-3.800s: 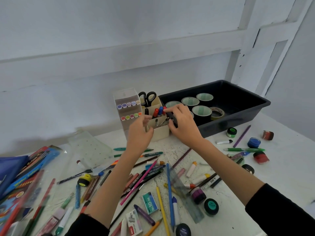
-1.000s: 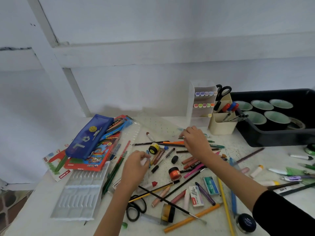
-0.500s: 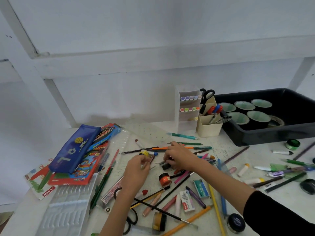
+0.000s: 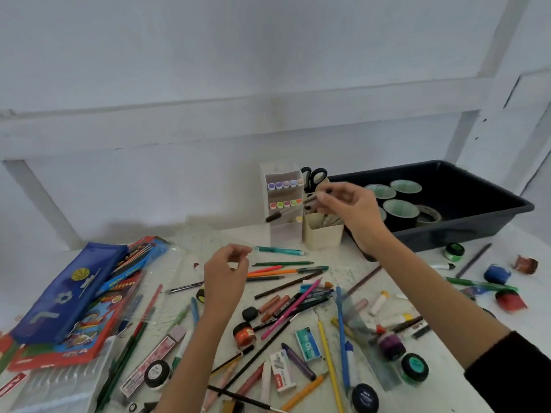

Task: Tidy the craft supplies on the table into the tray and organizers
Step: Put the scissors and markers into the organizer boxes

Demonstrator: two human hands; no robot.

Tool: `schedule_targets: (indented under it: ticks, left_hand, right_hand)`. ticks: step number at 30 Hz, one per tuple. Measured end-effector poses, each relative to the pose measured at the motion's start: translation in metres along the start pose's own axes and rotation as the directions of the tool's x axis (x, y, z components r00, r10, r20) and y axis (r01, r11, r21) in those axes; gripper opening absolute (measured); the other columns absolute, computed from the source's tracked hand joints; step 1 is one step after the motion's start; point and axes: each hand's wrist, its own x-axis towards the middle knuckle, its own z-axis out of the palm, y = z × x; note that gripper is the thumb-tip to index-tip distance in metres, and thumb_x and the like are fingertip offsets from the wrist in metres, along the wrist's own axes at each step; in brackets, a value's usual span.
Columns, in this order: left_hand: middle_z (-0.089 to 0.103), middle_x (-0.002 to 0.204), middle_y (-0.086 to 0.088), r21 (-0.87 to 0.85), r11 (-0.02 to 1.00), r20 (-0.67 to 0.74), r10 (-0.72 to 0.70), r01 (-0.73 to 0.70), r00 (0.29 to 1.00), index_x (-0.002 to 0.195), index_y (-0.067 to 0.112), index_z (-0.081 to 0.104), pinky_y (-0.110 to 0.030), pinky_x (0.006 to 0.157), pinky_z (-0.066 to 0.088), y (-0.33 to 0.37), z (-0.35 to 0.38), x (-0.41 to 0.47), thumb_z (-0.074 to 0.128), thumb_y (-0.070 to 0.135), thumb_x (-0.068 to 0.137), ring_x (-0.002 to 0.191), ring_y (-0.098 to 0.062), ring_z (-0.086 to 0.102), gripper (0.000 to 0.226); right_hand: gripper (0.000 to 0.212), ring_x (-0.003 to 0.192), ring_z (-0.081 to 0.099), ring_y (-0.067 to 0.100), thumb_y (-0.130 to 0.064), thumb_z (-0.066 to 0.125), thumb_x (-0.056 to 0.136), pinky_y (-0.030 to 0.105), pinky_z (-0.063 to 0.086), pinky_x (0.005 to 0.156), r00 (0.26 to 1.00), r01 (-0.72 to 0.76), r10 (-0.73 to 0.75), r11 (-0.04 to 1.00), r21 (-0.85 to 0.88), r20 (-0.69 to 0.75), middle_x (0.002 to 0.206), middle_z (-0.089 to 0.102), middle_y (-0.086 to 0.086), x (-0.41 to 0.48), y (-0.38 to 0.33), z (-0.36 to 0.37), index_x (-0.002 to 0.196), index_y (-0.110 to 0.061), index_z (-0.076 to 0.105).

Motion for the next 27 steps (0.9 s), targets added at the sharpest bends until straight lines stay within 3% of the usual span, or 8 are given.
schedule_targets:
  ticks: [2,5,10,15,20,24,27]
  left_hand:
    - [0.067,0.089,0.007,-0.002,1.000,0.011,0.020,-0.020,1.000,0.090,0.018,0.068,-0.009,0.070,0.042,0.007,0.011,0.004,0.055,0.000,0.085,0.082,0.002,0.058,0.022]
    - [0.066,0.089,0.007,-0.004,1.000,0.055,0.019,-0.019,0.998,0.091,0.015,0.068,-0.004,0.066,0.042,0.015,0.028,0.008,0.055,0.000,0.087,0.083,0.001,0.058,0.021]
    - [0.064,0.083,0.010,-0.007,1.000,0.124,0.006,-0.005,0.992,0.086,0.019,0.066,-0.006,0.061,0.044,0.022,0.059,0.010,0.055,0.001,0.087,0.079,0.002,0.057,0.022]
    - [0.063,0.084,0.011,-0.006,1.000,0.193,0.006,-0.005,0.981,0.089,0.018,0.067,-0.011,0.069,0.047,0.025,0.083,0.014,0.056,0.002,0.086,0.078,0.004,0.056,0.020]
    - [0.062,0.096,0.007,0.013,0.999,0.231,-0.031,0.029,0.972,0.105,0.012,0.065,0.000,0.067,0.040,0.024,0.098,0.023,0.053,0.000,0.087,0.081,0.003,0.054,0.025]
    - [0.060,0.117,0.002,0.022,1.000,0.281,-0.024,0.018,0.959,0.123,0.011,0.057,-0.002,0.074,0.037,0.028,0.108,0.034,0.050,0.003,0.092,0.099,-0.004,0.052,0.033]
    - [0.059,0.114,0.005,-0.040,0.999,0.320,0.010,0.003,0.947,0.124,0.015,0.057,0.003,0.069,0.037,0.036,0.113,0.041,0.048,0.006,0.095,0.092,-0.001,0.052,0.032]
  right_hand:
    - [0.021,0.084,0.070,0.024,-0.005,0.066,0.084,0.034,0.057,0.082,0.991,0.070,-0.072,0.997,-0.029,-0.112,0.091,0.071,0.012,0.011,-0.007,-0.015,0.104,-0.007,0.066]
    - [0.019,0.082,0.069,0.016,-0.010,0.068,0.083,0.026,0.056,0.079,0.949,0.181,-0.248,0.934,-0.309,-0.196,0.089,0.070,0.005,0.024,-0.004,-0.030,0.102,-0.014,0.066]
    - [0.018,0.079,0.064,0.010,-0.012,0.068,0.084,0.017,0.053,0.074,0.933,0.231,-0.347,0.784,-0.577,-0.098,0.089,0.069,0.002,0.031,0.026,-0.030,0.102,-0.008,0.068]
    - [0.013,0.075,0.054,-0.003,-0.009,0.066,0.084,0.005,0.043,0.071,0.950,0.270,-0.304,0.699,-0.662,0.067,0.090,0.068,0.002,0.037,0.057,-0.022,0.097,-0.010,0.069]
    - [0.013,0.082,0.053,0.007,-0.016,0.064,0.085,0.031,0.049,0.080,0.942,0.331,-0.244,0.548,-0.769,0.232,0.090,0.069,-0.001,0.044,0.073,-0.020,0.095,-0.013,0.071]
    - [0.009,0.079,0.059,0.007,-0.016,0.066,0.082,0.036,0.051,0.082,0.948,0.318,-0.199,0.565,-0.761,0.249,0.089,0.070,-0.003,0.047,0.076,-0.018,0.090,-0.014,0.071]
    - [0.012,0.077,0.062,0.011,-0.019,0.065,0.083,0.037,0.052,0.079,0.942,0.332,-0.146,0.539,-0.774,0.302,0.085,0.069,-0.002,0.049,0.077,-0.016,0.091,-0.015,0.072]
